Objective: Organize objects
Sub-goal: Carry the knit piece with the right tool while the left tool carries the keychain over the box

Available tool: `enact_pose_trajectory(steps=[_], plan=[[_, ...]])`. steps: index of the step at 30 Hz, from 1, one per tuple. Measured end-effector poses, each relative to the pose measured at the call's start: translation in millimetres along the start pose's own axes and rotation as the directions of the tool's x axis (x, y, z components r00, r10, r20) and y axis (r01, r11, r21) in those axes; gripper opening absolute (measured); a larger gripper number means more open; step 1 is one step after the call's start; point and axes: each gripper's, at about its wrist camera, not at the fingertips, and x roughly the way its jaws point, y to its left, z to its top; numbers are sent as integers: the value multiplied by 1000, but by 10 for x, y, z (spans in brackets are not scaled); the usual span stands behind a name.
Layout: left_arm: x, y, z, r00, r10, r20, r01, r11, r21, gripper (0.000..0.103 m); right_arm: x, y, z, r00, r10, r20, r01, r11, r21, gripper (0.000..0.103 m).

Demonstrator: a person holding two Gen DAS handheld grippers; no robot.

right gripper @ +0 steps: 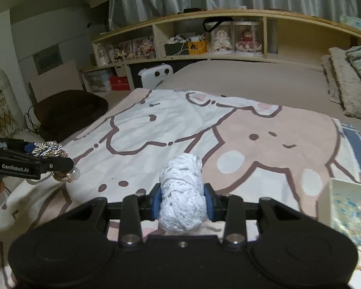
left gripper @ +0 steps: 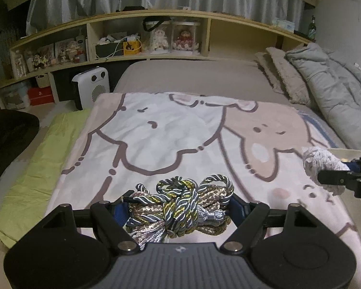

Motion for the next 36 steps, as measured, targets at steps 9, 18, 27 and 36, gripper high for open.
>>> enact_pose_trajectory(steps=[9,18,27,36], plan=[[-326,-438,55,999,-45,7,45,999,-28,79,-578,-166,-32,999,-29,23,29,999,40,37],[-573,-965,85,995,-97,24,97,995,17,79,-1067,-342,-118,998,-51,41,48,997,63,37],[-650,-1408,77,988,-150,20,150,988,38,79,-1460,-543,-191,995,-73,67,66,994,89,37],[-603,-1932,94,977,-211,13,210,975,79,79,-1724,-869,-330,989,-128,78,117,985,125,37]])
